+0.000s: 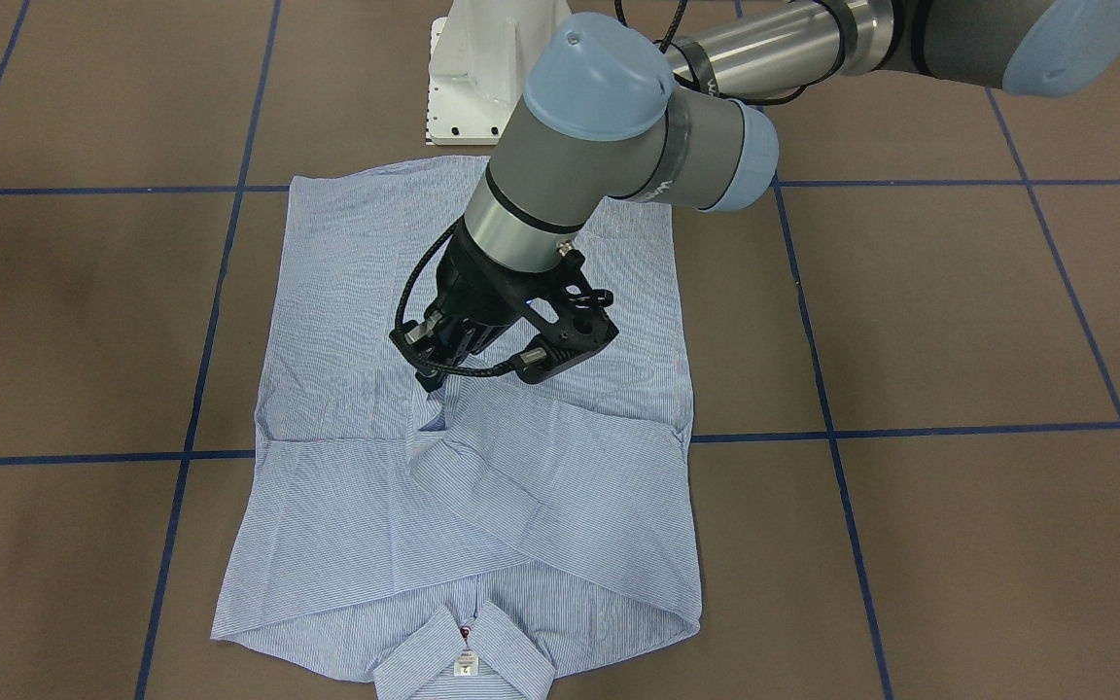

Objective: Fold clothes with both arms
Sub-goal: 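Carry the sleeve across the chest with the left gripper and release it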

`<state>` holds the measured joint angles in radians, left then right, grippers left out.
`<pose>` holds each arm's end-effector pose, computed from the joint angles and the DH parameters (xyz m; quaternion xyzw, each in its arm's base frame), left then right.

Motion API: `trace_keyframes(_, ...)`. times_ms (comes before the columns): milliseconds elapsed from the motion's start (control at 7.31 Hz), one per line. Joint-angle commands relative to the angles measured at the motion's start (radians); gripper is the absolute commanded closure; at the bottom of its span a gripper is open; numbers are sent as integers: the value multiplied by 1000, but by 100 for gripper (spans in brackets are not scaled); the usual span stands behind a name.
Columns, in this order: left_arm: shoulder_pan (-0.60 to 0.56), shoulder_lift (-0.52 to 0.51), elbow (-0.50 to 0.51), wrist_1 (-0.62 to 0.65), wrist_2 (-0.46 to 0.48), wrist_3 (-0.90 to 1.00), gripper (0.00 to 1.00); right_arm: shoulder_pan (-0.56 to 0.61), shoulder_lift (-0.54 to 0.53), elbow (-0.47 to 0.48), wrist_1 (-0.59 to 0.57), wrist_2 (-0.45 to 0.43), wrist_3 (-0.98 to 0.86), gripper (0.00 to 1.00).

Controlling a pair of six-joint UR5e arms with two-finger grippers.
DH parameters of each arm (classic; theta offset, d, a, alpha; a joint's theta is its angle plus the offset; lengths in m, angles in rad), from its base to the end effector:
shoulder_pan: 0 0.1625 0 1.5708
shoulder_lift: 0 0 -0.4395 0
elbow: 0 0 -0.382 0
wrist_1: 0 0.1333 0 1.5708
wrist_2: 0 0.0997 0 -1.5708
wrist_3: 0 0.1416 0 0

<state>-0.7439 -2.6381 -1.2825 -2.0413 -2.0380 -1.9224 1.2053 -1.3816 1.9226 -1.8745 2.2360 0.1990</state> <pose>0.5476 -0.5985 0.0515 -0.0733 0.5947 -0.2953 0.7441 -0.1477 -0.5144 0.4823 0.0172 -0.3425 -0.1166 0.9321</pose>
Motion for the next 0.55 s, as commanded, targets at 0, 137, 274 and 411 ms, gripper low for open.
trace_keyframes(0, 24, -5, 63, -103, 5, -30, 100, 4, -7, 7, 0, 4, -13, 0)
trace_keyframes(137, 34, -5, 92, -126, 12, -33, 100, 4, -8, 6, 0, 4, -13, 0)
trace_keyframes(274, 70, -5, 130, -172, 71, -36, 100, 4, -8, 7, 0, 4, -13, 0)
trace_keyframes(411, 110, -5, 181, -236, 117, -38, 100, 4, -8, 6, 0, 4, -13, 0)
